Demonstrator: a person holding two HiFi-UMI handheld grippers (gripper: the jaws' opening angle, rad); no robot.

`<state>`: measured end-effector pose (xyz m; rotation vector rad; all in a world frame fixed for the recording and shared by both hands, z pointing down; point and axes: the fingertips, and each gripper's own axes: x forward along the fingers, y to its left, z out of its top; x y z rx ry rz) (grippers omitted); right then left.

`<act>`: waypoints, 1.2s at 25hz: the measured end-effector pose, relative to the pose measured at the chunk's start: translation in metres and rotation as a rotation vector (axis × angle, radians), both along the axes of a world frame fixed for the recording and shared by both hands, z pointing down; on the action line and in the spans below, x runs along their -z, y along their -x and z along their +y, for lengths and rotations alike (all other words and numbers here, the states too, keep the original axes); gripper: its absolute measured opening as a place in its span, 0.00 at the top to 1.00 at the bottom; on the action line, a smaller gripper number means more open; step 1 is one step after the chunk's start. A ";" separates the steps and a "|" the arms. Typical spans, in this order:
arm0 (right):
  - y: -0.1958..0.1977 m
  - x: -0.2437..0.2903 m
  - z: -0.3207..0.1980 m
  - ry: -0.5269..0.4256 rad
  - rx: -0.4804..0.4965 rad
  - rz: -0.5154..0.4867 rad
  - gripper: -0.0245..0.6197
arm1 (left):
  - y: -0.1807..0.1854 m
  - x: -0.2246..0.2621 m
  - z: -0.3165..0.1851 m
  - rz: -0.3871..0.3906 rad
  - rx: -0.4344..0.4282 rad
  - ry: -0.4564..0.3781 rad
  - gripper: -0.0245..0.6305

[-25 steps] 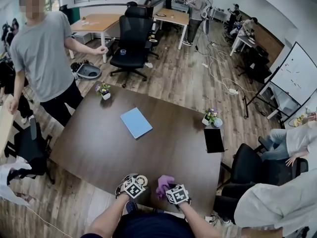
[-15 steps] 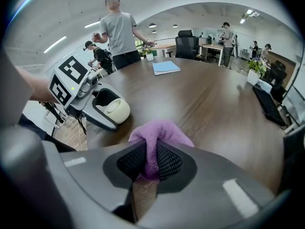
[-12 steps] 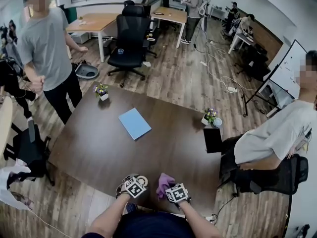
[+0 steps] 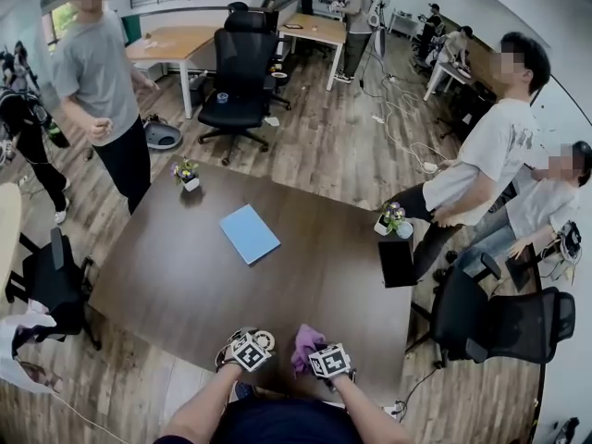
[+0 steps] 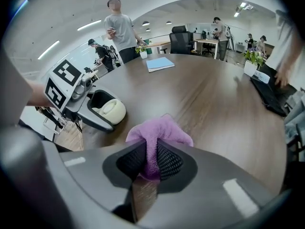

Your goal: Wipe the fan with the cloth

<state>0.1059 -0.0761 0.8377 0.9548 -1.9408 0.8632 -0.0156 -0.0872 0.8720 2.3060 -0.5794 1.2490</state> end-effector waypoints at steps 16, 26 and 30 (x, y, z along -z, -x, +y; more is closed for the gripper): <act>-0.014 0.008 -0.005 -0.034 -0.063 -0.047 0.54 | 0.001 0.027 -0.020 0.100 0.137 -0.037 0.32; -0.018 0.029 -0.011 -0.096 -0.089 -0.095 0.40 | -0.002 0.049 -0.026 0.183 0.239 -0.083 0.24; -0.021 0.029 -0.007 -0.117 -0.084 -0.068 0.38 | 0.002 0.070 -0.027 0.221 0.279 -0.116 0.23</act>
